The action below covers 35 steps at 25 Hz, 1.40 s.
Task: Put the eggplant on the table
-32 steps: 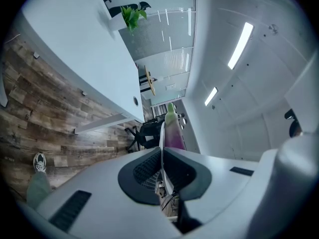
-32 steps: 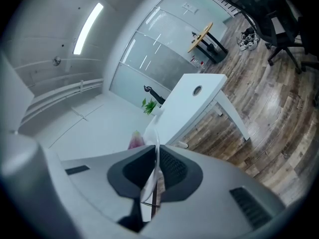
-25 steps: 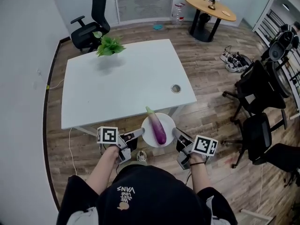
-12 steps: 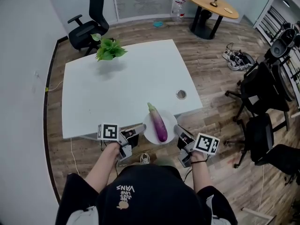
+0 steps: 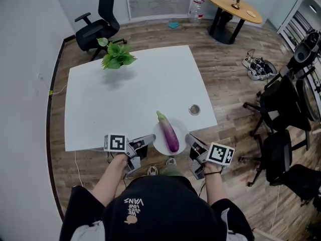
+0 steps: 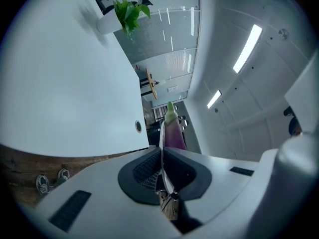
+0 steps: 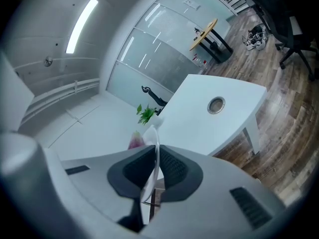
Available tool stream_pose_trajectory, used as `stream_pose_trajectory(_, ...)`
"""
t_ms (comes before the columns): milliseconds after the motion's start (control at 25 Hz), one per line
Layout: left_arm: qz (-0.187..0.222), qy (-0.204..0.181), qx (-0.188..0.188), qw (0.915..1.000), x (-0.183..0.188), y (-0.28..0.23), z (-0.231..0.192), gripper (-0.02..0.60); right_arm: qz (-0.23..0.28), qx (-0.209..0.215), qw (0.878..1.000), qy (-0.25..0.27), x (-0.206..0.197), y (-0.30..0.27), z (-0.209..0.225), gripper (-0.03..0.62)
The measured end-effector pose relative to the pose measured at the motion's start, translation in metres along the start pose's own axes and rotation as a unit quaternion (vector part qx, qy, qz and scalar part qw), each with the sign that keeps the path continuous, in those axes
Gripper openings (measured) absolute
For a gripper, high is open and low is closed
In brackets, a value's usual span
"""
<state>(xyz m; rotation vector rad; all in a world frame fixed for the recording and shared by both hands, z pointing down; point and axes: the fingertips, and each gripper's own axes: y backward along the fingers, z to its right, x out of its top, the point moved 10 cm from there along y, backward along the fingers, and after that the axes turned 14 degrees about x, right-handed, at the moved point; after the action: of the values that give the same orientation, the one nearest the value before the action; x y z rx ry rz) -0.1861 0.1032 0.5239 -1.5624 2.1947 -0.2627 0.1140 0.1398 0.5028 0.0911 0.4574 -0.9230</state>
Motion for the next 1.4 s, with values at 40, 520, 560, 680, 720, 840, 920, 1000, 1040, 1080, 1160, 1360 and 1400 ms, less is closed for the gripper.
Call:
stream_pose_trajectory(40, 0.003, -0.001, 0.000, 1.0000, 0.003, -0.003, 0.002, 0.023, -0.002, 0.004, 1.000, 0.003, 0.007, -0.002, 0.001, 0.035)
stream_pose_trajectory(520, 0.038, 0.007, 0.010, 0.9992, 0.031, -0.032, 0.016, 0.023, -0.038, 0.007, 0.999, 0.011, 0.064, -0.013, 0.022, 0.035)
stream_pose_trajectory(560, 0.042, 0.010, 0.012, 0.9990, 0.032, -0.034, 0.016, 0.023, -0.041, 0.012, 0.999, 0.010, 0.068, -0.014, 0.024, 0.035)
stream_pose_trajectory(680, 0.054, 0.015, 0.016, 0.9983, 0.033, -0.043, 0.016, 0.023, -0.051, 0.030, 0.998, 0.011, 0.080, -0.018, 0.031, 0.035)
stream_pose_trajectory(720, 0.059, 0.018, 0.016, 0.9980, 0.033, -0.046, 0.016, 0.023, -0.056, 0.029, 0.998, 0.014, 0.084, -0.018, 0.033, 0.035)
stream_pose_trajectory(840, 0.071, 0.026, 0.016, 0.9970, 0.029, -0.055, 0.016, 0.023, -0.069, 0.030, 0.997, 0.013, 0.092, -0.016, 0.040, 0.035)
stream_pose_trajectory(920, 0.075, 0.029, 0.016, 0.9967, 0.032, -0.062, 0.015, 0.023, -0.071, 0.022, 0.997, 0.014, 0.099, -0.016, 0.046, 0.035)
stream_pose_trajectory(1000, 0.073, 0.032, 0.014, 0.9968, 0.037, -0.068, 0.013, 0.023, -0.071, 0.019, 0.997, 0.014, 0.105, -0.018, 0.051, 0.035)
stream_pose_trajectory(1040, 0.070, 0.032, 0.014, 0.9969, 0.040, -0.070, 0.013, 0.023, -0.069, 0.022, 0.997, 0.011, 0.107, -0.019, 0.052, 0.035)
stream_pose_trajectory(1080, 0.067, 0.031, 0.014, 0.9972, 0.043, -0.073, 0.012, 0.023, -0.068, 0.024, 0.997, 0.009, 0.109, -0.020, 0.054, 0.035)
stream_pose_trajectory(1160, 0.062, 0.029, 0.013, 0.9975, 0.052, -0.077, 0.012, 0.023, -0.064, 0.021, 0.998, 0.009, 0.114, -0.024, 0.056, 0.035)
stream_pose_trajectory(1360, 0.052, 0.016, 0.016, 0.9984, 0.085, -0.082, 0.009, 0.023, -0.050, 0.009, 0.999, 0.012, 0.130, -0.041, 0.060, 0.035)
stream_pose_trajectory(1400, 0.049, 0.013, 0.015, 0.9986, 0.090, -0.084, 0.010, 0.023, -0.046, 0.012, 0.999, 0.010, 0.133, -0.043, 0.061, 0.035)
